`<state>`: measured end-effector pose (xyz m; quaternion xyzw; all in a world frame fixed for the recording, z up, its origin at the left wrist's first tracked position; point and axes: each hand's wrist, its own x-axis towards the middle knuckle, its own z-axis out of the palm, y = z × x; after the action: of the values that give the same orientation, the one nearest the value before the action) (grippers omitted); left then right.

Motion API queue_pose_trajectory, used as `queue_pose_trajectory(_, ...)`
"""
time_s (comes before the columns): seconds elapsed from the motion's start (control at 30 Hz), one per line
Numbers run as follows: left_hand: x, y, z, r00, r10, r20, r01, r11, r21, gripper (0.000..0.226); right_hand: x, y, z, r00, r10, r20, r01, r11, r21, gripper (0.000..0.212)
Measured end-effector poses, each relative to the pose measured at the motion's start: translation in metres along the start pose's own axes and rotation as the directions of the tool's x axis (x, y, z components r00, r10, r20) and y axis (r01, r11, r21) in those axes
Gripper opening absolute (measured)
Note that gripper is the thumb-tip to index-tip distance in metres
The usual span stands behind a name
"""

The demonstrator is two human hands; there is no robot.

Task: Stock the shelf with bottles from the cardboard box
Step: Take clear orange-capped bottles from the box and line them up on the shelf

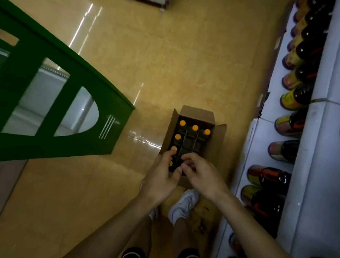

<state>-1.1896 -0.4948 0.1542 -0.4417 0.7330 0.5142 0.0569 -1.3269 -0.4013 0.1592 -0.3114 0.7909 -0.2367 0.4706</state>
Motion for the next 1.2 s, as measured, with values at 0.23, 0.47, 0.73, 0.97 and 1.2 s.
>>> queue_pose_trajectory(0.23,0.040,-0.091,0.060,0.991,-0.098,0.094,0.092,0.994,0.065,0.059,0.050,0.085,0.069,0.990,0.142,0.010,-0.142,0.990,0.007,0.032)
queue_pose_trajectory(0.47,0.075,-0.148,0.092,0.983,-0.144,0.114,0.132,0.985,0.108,0.063,0.094,0.146,0.118,0.981,0.193,0.015,-0.193,0.981,-0.003,0.033)
queue_pose_trajectory(0.73,0.130,-0.184,0.110,0.989,-0.126,0.078,0.113,0.982,0.150,0.064,0.158,0.191,0.162,0.988,0.157,0.008,-0.155,0.984,-0.091,0.044)
queue_pose_trajectory(0.97,0.144,-0.197,0.128,0.995,-0.094,0.038,0.086,0.980,0.182,0.066,0.197,0.210,0.197,0.978,0.151,0.146,-0.128,0.979,-0.160,0.057)
queue_pose_trajectory(1.2,0.135,-0.209,0.127,0.993,-0.088,0.077,0.073,0.981,0.180,0.067,0.210,0.221,0.216,0.981,0.160,0.111,-0.143,0.979,-0.145,0.050)
